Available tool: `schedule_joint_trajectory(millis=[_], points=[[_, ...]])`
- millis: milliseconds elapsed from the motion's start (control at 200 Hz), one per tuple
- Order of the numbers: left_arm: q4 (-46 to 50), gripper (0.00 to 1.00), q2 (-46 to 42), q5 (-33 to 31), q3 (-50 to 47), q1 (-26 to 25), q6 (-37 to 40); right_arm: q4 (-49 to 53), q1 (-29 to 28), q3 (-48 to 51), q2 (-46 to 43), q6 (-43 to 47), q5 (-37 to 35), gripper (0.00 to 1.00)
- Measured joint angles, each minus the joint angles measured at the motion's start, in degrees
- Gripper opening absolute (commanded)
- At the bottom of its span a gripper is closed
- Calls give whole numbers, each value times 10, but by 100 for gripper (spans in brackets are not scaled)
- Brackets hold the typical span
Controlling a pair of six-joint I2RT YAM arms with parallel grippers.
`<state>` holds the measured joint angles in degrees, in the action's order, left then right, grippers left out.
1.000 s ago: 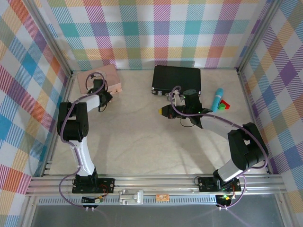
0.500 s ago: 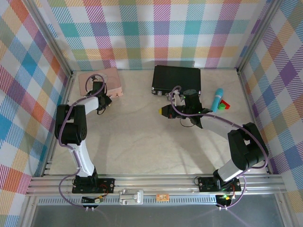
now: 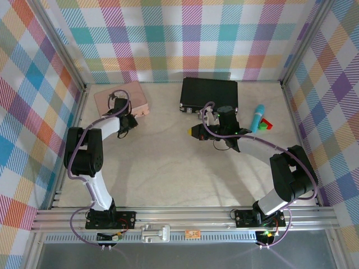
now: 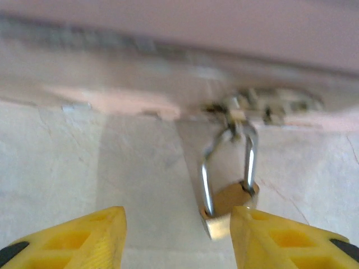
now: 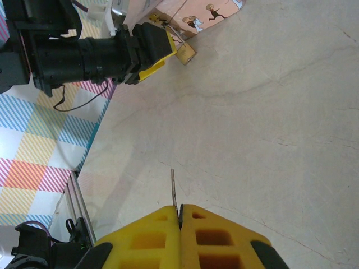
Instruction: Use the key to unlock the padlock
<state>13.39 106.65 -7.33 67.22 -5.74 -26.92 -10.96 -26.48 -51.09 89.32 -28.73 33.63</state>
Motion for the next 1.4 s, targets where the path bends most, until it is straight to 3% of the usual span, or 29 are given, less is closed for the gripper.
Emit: schedule_joint_trajectory(millis=[265, 785, 895, 1055, 1400], points=[[5, 53, -6, -9, 3, -9, 13, -2, 0, 0, 0, 0, 0, 0], [56, 51, 102, -12, 111, -14, 24, -7, 0, 17, -14, 0, 0, 0], [61, 45, 106, -19, 116, -15, 24, -8, 0, 17, -14, 0, 0, 0], [64, 21, 106, -30, 116, -15, 21, -8, 0, 17, -14, 0, 0, 0], [48, 15, 94, -3, 103, -15, 3, -7, 0, 16, -14, 0, 0, 0]])
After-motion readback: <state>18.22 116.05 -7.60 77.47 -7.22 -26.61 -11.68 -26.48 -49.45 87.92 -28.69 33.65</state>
